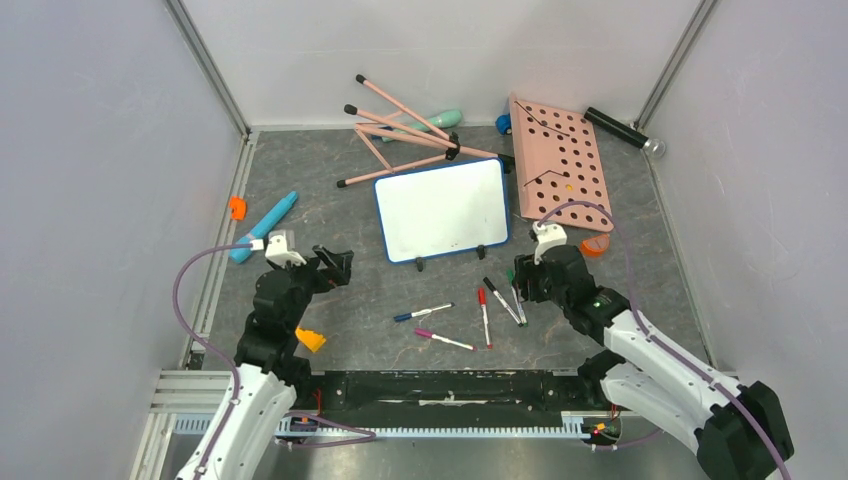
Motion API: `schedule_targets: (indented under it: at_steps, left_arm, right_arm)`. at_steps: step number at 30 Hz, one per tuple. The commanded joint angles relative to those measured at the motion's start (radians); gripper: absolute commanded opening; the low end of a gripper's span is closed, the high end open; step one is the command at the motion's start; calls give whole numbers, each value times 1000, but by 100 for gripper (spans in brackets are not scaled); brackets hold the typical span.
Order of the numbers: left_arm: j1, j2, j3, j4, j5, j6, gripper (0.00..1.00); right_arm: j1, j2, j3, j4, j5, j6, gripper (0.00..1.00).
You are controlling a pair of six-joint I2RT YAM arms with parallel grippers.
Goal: Write a sentence on the whiteboard
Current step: Pick up the whiteboard marker from the center of the board.
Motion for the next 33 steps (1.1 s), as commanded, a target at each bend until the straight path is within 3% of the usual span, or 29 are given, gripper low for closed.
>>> schedule_targets:
  at_steps: [1,8,20,24,27,28,33]
  left_arm:
    - [-5,-35,25,-9,-61,36,100]
    - [-5,-80,11,-31,-108,21,100]
    - [-5,-130,10,-64,-154,13,100]
    - [-5,-127,5,-53,-140,10,100]
    - [-5,-117,-8,-15,-88,8,100]
    - [-5,-111,-11,3,-58,5,100]
    - [-37,-25,15,42,16,-61,100]
  right_arm:
    - [24,36,56,-54,-21,5,61]
    - [81,115,44,-51,-40,46,56]
    - [102,252,48,-55,78,89,47]
    - [102,293,34,-32,60,81,35]
    - [102,302,33,-34,45,78,4]
    - [102,289,36,-38,41,76,0]
    - [102,145,52,-46,13,57,0]
